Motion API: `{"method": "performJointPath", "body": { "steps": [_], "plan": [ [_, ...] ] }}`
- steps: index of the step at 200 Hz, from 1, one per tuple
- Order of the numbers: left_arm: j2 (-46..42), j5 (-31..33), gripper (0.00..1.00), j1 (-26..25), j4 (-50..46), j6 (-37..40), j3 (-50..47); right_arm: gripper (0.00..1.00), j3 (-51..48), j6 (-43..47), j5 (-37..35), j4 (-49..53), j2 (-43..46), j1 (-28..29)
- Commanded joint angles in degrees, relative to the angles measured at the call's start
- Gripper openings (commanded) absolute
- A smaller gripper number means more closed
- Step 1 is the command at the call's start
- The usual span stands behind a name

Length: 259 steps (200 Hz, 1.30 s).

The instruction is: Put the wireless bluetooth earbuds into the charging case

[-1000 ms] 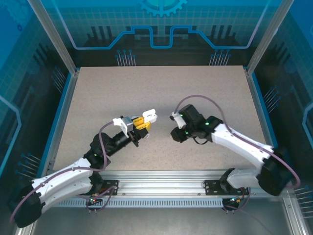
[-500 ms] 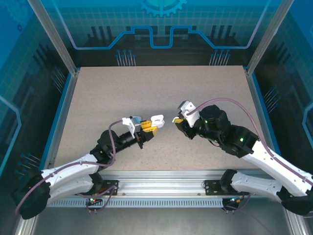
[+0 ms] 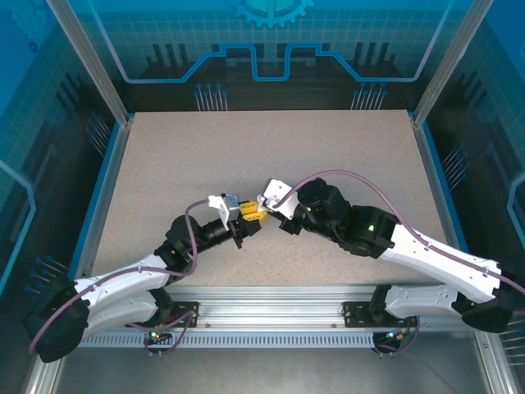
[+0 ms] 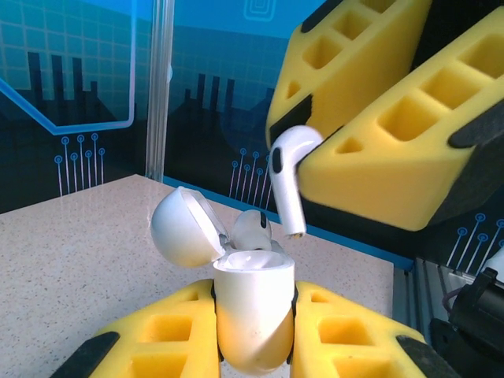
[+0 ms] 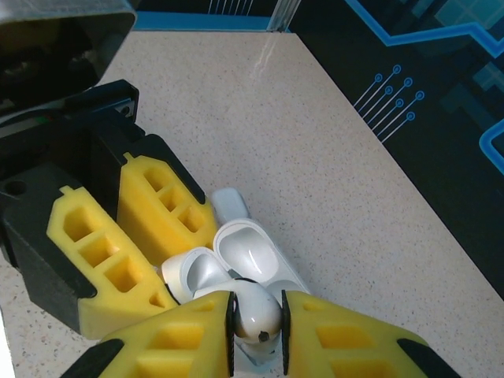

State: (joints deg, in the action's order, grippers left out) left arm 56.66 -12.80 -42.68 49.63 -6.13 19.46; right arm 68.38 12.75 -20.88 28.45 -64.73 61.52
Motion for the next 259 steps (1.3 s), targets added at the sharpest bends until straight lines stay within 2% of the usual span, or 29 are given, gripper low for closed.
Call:
{"method": "performJointPath", "body": {
  "steps": [1, 48, 177, 221, 259],
  "plan": [
    [0.11, -1.47, 0.00, 0.39, 3.33, -1.11, 1.98, 0.22, 2.62, 1.17, -2.10, -1.03, -0.58, 0.81],
    [0.31, -1.54, 0.00, 0.34, 3.56, -1.11, 1.81, 0.22, 3.20, 0.88, -3.02, -0.01, -2.40, 0.80],
    [-0.10, -1.12, 0.00, 0.32, 4.15, -1.10, 1.10, 0.24, 2.02, -0.86, 3.59, 2.75, -3.12, 0.28],
    [-0.45, -1.09, 0.00, 0.39, 4.17, -1.19, 0.94, 0.28, 2.01, -3.05, 6.65, 3.10, -2.95, -2.13],
    [-0.75, -1.08, 0.00, 0.37, 4.12, -1.09, 0.75, 0.42, 2.90, -4.96, 9.95, 3.04, -0.26, -3.95]
  ]
}}
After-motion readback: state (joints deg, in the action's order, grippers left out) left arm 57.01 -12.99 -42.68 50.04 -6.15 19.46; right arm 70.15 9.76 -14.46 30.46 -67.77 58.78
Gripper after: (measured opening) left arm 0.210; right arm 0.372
